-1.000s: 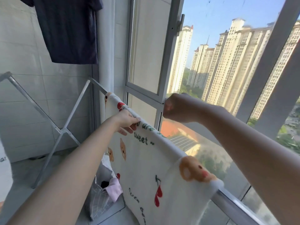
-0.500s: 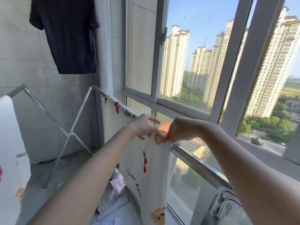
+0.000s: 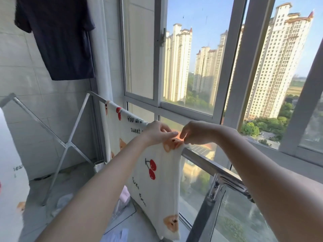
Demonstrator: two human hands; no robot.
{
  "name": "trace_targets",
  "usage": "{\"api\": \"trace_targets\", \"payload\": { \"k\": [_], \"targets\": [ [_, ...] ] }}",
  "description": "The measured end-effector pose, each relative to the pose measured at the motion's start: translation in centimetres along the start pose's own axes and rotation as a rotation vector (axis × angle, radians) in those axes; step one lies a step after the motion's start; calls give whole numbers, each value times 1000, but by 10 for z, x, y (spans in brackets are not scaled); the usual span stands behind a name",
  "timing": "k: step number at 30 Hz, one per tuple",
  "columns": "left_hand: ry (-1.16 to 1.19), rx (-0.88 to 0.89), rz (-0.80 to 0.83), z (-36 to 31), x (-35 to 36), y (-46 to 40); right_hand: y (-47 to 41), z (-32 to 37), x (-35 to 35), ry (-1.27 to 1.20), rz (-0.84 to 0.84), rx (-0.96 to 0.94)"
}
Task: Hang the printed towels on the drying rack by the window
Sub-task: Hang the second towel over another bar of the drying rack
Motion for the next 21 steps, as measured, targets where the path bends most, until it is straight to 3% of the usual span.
{"api": "trace_targets", "payload": {
  "k": [4,8,13,18,21],
  "targets": [
    [72,19,227,-17,25,16,-5,-3,17,25,-3,40],
    [-80,33,149,-18,26,22,-5,-14,19,-26,-61,80],
    [-82,79,68,-22,18,25,-3,-16,12,-4,-196,93],
    [-143,93,170,-7,31,30,1,4,-13,-9,-269,38],
    [-173,4,233,23,47,39,8,24,-33,-123,-321,-42]
  ]
}}
Point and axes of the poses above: each hand's wrist, its own y-axis away from the middle knuckle, its own x-axis out of the palm, z = x × y, the point moved 9 cm from there along -y, towards the middle knuckle, and after that the axes turned 4 degrees about y, right-handed, at the moved point
